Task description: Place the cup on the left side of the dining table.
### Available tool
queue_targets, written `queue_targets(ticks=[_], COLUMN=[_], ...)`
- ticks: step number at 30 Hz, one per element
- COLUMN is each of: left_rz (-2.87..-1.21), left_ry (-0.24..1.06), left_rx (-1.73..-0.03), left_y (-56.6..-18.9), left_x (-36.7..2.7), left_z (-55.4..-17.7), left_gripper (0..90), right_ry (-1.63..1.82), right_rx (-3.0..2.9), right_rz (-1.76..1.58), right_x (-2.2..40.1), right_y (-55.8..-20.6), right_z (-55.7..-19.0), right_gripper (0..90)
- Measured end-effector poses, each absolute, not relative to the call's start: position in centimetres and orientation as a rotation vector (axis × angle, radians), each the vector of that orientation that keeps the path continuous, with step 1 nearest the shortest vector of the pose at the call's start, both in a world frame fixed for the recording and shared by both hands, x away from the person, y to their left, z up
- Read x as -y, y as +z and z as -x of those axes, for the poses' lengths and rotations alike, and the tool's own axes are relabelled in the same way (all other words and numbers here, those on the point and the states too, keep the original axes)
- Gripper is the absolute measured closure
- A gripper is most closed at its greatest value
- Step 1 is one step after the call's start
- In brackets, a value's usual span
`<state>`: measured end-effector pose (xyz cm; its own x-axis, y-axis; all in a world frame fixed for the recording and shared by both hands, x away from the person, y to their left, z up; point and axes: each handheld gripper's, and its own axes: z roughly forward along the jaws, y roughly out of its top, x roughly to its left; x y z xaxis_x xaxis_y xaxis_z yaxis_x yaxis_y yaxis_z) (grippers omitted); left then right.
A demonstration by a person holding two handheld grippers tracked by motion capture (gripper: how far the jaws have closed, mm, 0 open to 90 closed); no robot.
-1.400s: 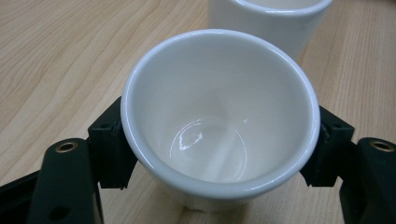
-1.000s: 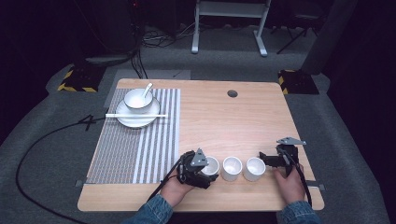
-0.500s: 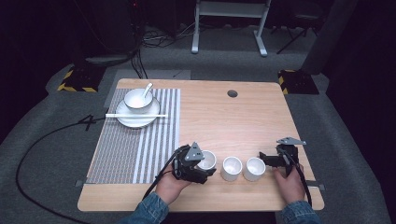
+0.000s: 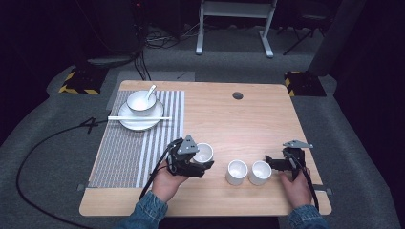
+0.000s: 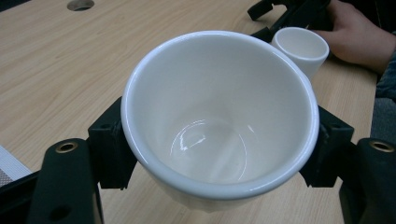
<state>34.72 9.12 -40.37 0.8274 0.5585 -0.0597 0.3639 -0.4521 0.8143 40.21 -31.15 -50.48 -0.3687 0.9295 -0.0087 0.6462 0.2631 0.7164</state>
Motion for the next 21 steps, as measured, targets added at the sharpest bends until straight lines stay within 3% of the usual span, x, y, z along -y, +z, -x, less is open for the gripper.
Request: queue_targets(ticks=[21], left_rz=[-2.007], left_ry=[0.402], left_rx=[-0.852], left_y=[-39.0], left_x=[-15.6], left_z=[-38.6], left_gripper=[27.4], right_ry=[0.88], right_rx=[-2.106], right_rz=[-1.427], right_x=[31.2], right_y=[-50.5], right_z=[-40.2], right_gripper=[2.8])
